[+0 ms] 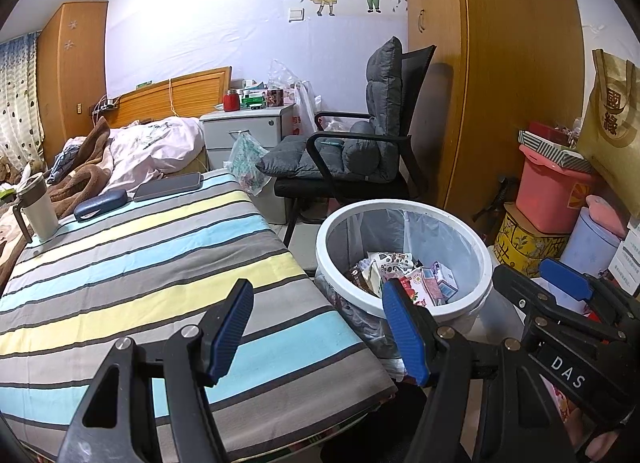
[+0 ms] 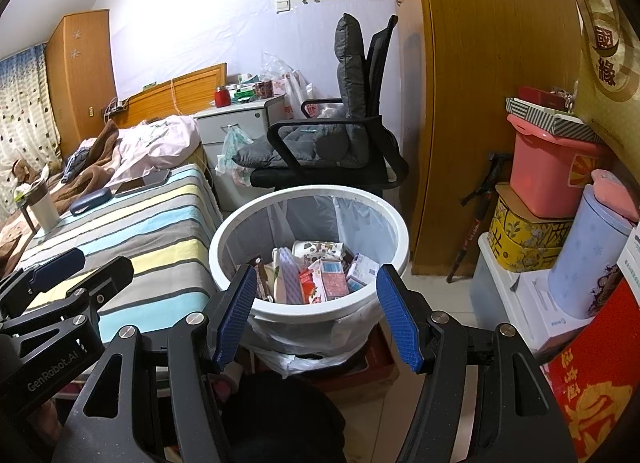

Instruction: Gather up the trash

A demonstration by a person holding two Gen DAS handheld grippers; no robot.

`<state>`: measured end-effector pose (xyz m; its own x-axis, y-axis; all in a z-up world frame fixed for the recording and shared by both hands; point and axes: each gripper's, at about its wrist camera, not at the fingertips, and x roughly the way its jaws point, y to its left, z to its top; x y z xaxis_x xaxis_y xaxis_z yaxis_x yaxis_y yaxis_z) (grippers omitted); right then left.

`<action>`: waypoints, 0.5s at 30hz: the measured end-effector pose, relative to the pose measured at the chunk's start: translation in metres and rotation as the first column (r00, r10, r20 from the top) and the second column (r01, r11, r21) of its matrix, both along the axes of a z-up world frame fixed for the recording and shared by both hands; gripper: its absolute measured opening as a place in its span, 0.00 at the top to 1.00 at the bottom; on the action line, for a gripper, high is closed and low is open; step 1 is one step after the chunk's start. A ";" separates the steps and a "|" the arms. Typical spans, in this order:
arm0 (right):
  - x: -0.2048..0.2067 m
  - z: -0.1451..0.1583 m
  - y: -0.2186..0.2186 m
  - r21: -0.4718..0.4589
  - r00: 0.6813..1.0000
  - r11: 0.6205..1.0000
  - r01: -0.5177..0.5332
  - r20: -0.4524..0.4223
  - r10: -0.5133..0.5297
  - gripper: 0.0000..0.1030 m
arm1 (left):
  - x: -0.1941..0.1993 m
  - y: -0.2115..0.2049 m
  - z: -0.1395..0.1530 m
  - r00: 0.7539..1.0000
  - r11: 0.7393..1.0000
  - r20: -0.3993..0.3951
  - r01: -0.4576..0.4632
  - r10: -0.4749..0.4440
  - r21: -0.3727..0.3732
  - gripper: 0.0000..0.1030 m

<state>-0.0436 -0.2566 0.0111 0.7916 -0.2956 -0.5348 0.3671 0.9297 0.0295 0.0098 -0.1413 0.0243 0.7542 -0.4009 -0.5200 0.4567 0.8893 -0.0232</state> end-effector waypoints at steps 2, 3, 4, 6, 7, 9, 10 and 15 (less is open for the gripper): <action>0.001 0.001 0.001 0.001 1.000 1.000 -0.001 0.000 0.001 0.38 | 0.000 0.000 0.000 1.000 1.000 0.001 -0.002 0.002 -0.001 0.33; 0.001 0.001 0.001 0.000 1.000 1.000 -0.002 0.000 0.002 0.38 | 0.000 0.000 0.000 1.000 1.000 0.001 -0.001 0.001 -0.001 0.33; 0.001 0.001 0.002 -0.001 1.000 1.000 -0.002 -0.001 0.002 0.38 | 0.000 0.000 0.000 1.000 1.000 0.000 -0.003 0.003 -0.001 0.33; 0.001 0.002 0.003 -0.001 1.000 1.000 -0.003 0.000 0.003 0.38 | 0.000 0.000 0.000 1.000 1.000 0.000 -0.001 0.001 -0.002 0.33; 0.001 0.002 0.004 -0.001 1.000 1.000 -0.003 -0.001 0.003 0.38 | 0.000 0.000 0.000 1.000 1.000 0.000 -0.003 0.003 -0.001 0.33; 0.001 0.002 0.004 -0.001 1.000 1.000 -0.003 0.001 0.003 0.38 | 0.000 0.001 0.000 1.000 1.000 0.001 -0.001 0.001 -0.001 0.33; 0.002 0.003 0.005 -0.001 1.000 1.000 -0.003 0.001 0.003 0.38 | 0.001 0.000 0.000 1.000 1.000 0.001 -0.001 0.001 0.000 0.33; 0.001 0.002 0.004 -0.002 1.000 1.000 -0.004 0.000 0.004 0.38 | 0.000 0.001 0.000 1.000 1.000 0.000 -0.004 0.004 -0.001 0.33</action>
